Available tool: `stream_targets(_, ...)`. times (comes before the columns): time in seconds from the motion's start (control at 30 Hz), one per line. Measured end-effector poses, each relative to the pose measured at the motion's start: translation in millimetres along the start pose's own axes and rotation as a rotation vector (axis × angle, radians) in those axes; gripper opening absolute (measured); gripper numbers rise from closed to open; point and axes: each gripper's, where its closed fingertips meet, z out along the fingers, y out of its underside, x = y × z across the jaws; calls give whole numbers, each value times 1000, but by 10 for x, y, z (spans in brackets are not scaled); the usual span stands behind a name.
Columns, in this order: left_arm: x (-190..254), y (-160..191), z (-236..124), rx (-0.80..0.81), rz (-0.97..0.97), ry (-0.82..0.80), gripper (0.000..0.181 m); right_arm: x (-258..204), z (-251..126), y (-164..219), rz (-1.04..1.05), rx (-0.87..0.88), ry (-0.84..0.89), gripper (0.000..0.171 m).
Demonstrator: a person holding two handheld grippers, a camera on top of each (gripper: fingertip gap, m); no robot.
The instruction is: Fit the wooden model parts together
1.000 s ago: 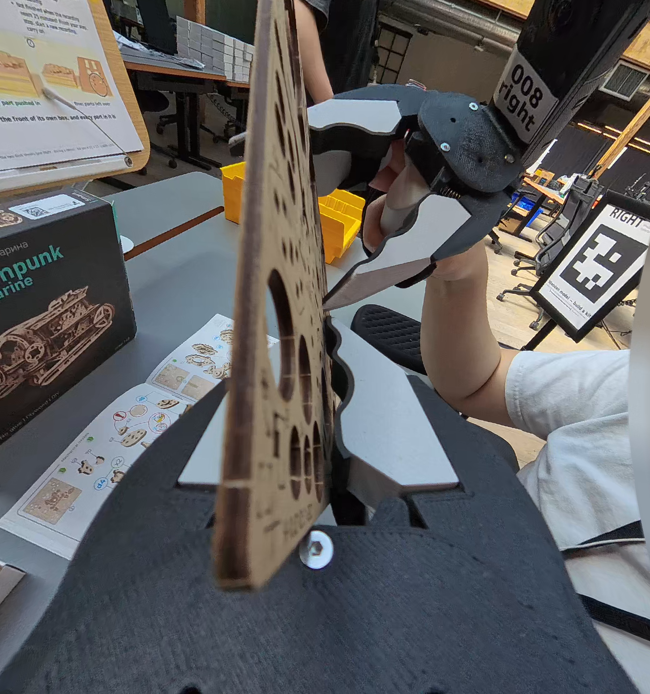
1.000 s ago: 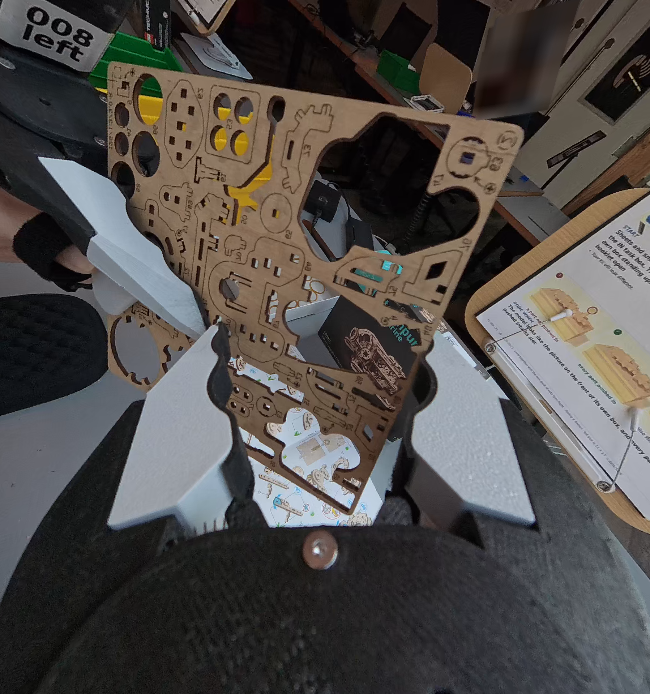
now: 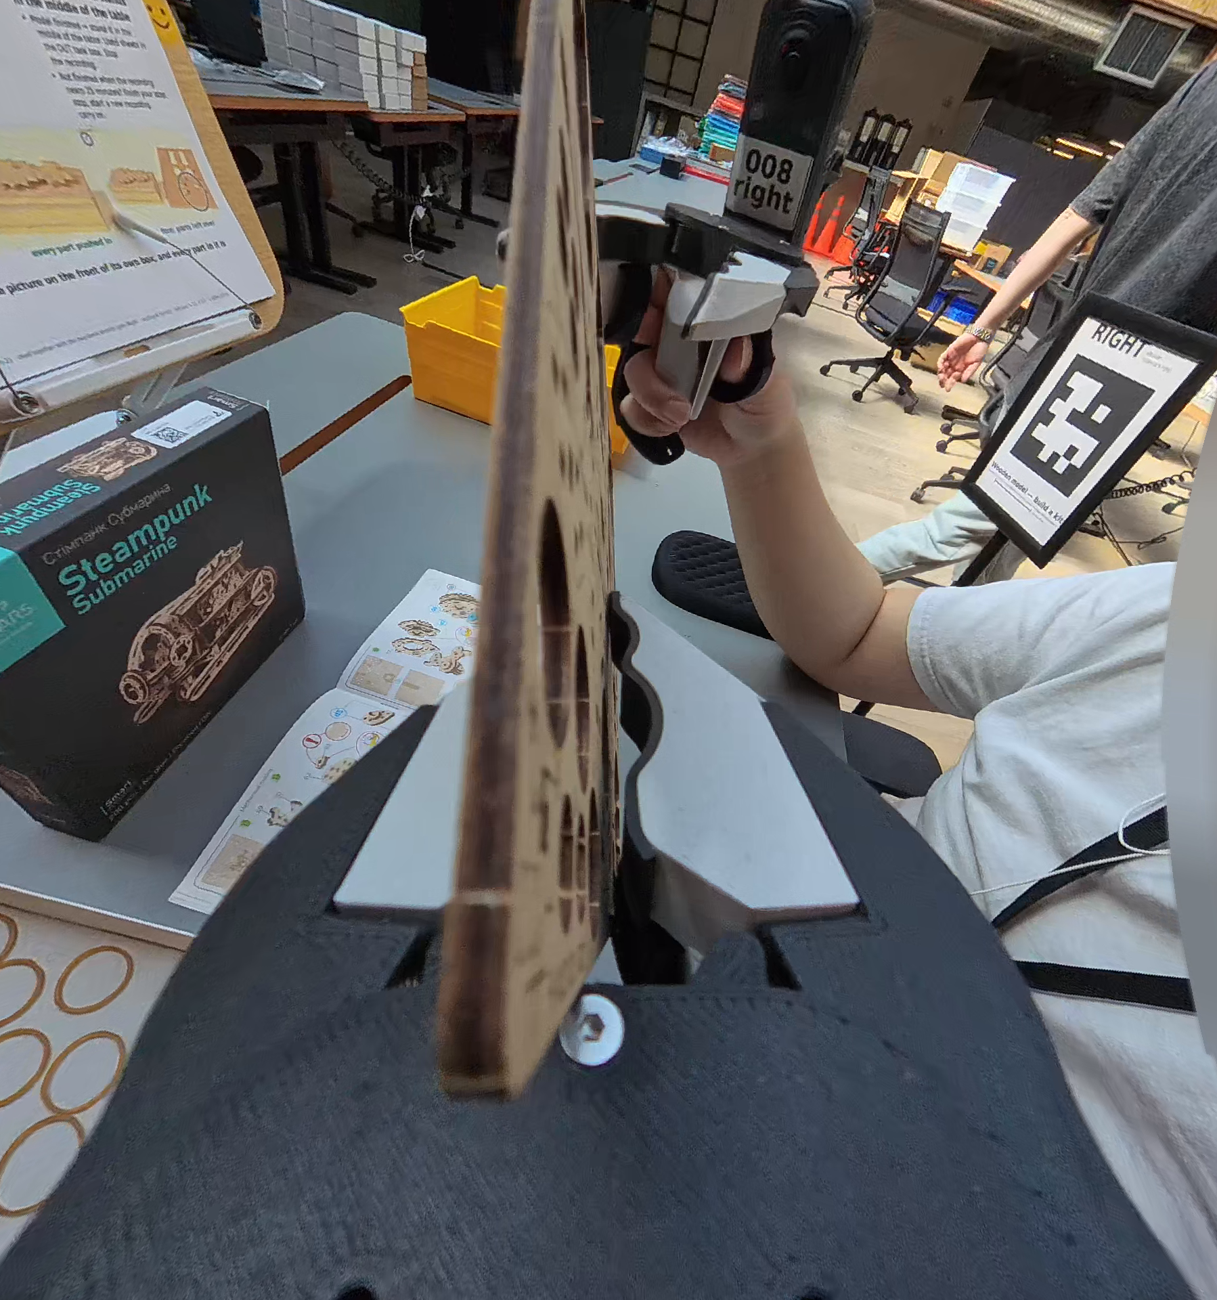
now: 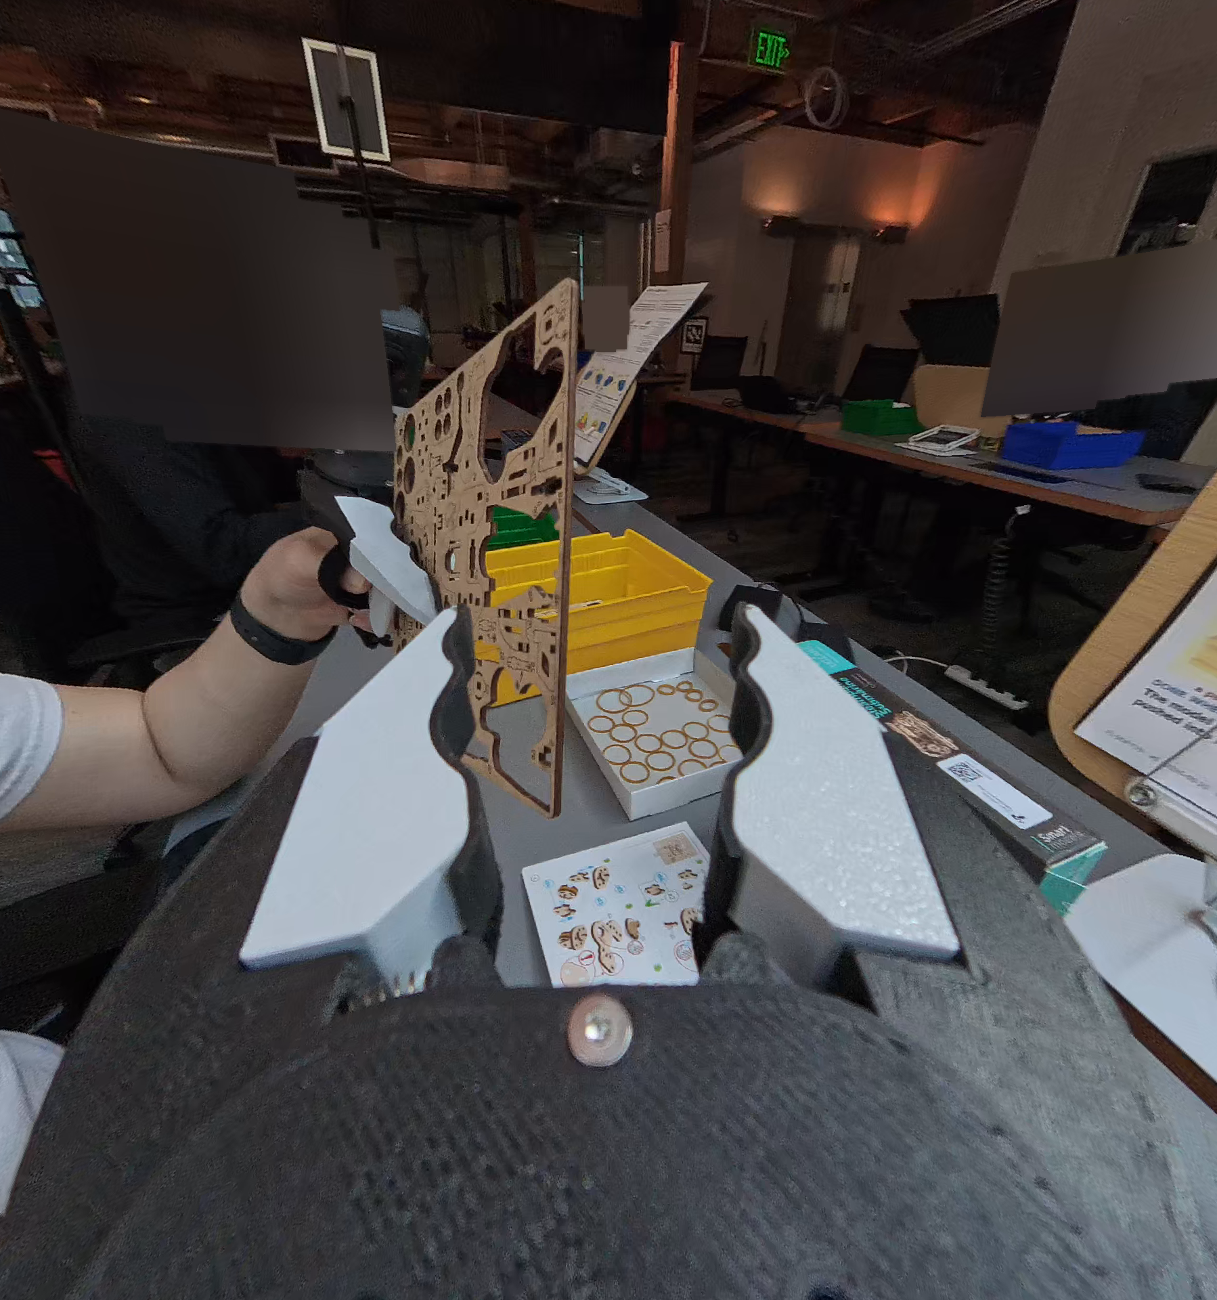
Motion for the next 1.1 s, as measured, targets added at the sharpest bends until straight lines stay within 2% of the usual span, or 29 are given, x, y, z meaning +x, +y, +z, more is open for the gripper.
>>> stream_targets(0.1, 73, 24, 37, -16, 4, 31, 0, -205, 114, 88, -34, -43, -87, 66)
stream_targets(0.2, 134, 43, 69, -23, -12, 74, 0, -335, 217, 272, -97, -153, -105, 66)
stream_targets(0.37, 156, 60, 82, -29, -41, 109, 1, -374, 245, 381, -71, -220, -121, 59)
stream_targets(0.57, 155, 137, 120, -74, -45, 110, 1, -336, 184, 385, -49, -230, -126, 39)
stream_targets(0.6, 155, 138, 127, -74, -44, 111, 1, -366, 178, 399, -34, -237, -150, 30)
stream_targets(0.67, 147, 122, 133, -60, -45, 110, 1, -422, 171, 407, 21, -237, -203, 26)
stream_targets(0.73, 146, 130, 130, -66, -50, 115, 1, -466, 156, 391, 56, -219, -252, 11)
stream_targets(0.77, 144, 129, 127, -65, -47, 115, 1, -483, 149, 392, 68, -217, -275, 8)
stream_targets(1.0, 135, 30, 84, -6, -5, 104, 1, -565, 106, 421, 144, -197, -406, 1)
stream_targets(1.1, 102, -91, 1, 72, -17, 102, 1, -587, 113, 637, 154, -286, -457, 2)
